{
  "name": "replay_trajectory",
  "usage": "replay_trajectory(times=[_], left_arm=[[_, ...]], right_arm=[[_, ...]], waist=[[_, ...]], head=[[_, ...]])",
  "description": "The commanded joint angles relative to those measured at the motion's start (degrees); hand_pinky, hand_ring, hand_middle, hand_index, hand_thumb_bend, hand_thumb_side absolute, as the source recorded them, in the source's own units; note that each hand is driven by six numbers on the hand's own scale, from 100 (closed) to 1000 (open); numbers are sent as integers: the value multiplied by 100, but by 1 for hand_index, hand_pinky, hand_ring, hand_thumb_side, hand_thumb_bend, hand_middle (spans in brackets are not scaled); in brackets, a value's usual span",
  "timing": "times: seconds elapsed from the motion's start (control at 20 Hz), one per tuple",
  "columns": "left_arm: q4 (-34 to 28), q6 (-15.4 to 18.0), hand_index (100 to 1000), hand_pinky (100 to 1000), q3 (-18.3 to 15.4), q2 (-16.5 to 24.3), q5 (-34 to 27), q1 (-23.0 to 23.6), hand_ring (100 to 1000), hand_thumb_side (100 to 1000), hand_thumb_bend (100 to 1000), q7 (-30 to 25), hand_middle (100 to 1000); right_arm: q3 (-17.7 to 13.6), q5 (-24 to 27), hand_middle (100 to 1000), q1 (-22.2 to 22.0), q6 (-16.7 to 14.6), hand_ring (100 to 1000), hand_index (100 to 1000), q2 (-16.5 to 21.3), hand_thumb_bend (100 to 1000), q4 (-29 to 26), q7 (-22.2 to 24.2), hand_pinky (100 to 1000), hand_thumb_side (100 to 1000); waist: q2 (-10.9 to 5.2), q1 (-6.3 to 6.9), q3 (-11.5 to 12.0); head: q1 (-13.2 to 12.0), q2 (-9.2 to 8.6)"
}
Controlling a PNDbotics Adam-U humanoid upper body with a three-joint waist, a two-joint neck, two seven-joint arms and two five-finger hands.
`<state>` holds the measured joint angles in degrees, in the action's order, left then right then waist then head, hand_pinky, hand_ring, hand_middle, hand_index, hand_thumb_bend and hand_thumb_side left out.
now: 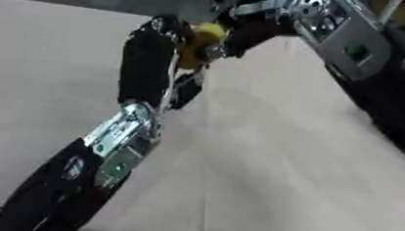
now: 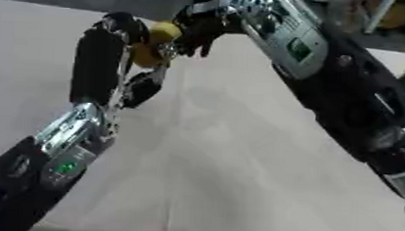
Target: Pick up the objects with one hand, pass them to the other hand, and then place them into the box on the other side of the table.
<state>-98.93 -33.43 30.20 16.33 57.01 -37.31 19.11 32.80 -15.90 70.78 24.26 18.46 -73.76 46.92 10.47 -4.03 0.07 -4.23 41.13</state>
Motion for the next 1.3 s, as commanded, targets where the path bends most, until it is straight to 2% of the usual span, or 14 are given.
replay_trajectory(times=[0.05, 0.35, 0.6, 0.7, 0.8, 1.0, 1.1, 1.15, 1.25, 1.3], left_arm=[[-229, -4, 392, 438, 7, 67, 64, -137, 467, 100, 288, -93, 400], [-291, -59, 403, 436, -21, 55, 46, -151, 465, 100, 295, -68, 401], [-302, -144, 445, 455, -47, 50, -31, -137, 477, 167, 525, 74, 419], [-282, -208, 467, 463, -54, 45, -67, -138, 483, 188, 585, 153, 430], [-251, -263, 522, 489, -55, 36, -121, -136, 507, 223, 696, 198, 469], [-212, -319, 556, 493, -55, 20, -247, -130, 516, 233, 750, 256, 492], [-187, -321, 623, 532, -47, 19, -285, -125, 553, 292, 877, 274, 537], [-166, -321, 688, 575, -42, 23, -289, -120, 591, 330, 973, 263, 578], [-97, -356, 763, 635, -53, 30, -265, -103, 645, 474, 1000, 197, 634], [-61, -399, 772, 643, -79, 33, -243, -89, 653, 505, 1000, 174, 644]], right_arm=[[-124, -30, 572, 108, 556, 605, 760, 68, 232, -4, 275, 631, 563], [-152, 163, 495, 68, 655, 525, 701, 164, 180, -119, -198, 544, 428], [-118, 371, 410, 50, 737, 449, 628, 231, 100, -222, -439, 506, 372], [-113, 418, 394, 36, 759, 438, 610, 239, 100, -228, -462, 499, 388], [-112, 455, 377, 26, 800, 428, 591, 240, 100, -221, -498, 491, 393], [-111, 539, 356, 19, 877, 415, 570, 246, 100, -215, -561, 480, 403], [-106, 569, 352, 20, 900, 412, 566, 252, 100, -220, -579, 477, 400], [-104, 578, 350, 21, 908, 410, 564, 261, 100, -222, -586, 475, 397], [-112, 594, 347, 23, 915, 408, 560, 309, 100, -227, -603, 472, 387], [-128, 602, 345, 22, 914, 406, 558, 350, 100, -231, -620, 471, 382]], waist=[[-122, -48, -6], [-125, -45, -17], [-124, -42, -16], [-123, -40, -16], [-124, -42, -17], [-128, -49, -11], [-129, -51, -6], [-131, -53, -3], [-138, -53, 7], [-142, -51, 14]], head=[[-17, -66], [-28, -68], [-14, -60], [-8, -54], [-14, -58], [-32, -59], [-46, -53], [-48, -44], [-44, -25], [-39, -20]])
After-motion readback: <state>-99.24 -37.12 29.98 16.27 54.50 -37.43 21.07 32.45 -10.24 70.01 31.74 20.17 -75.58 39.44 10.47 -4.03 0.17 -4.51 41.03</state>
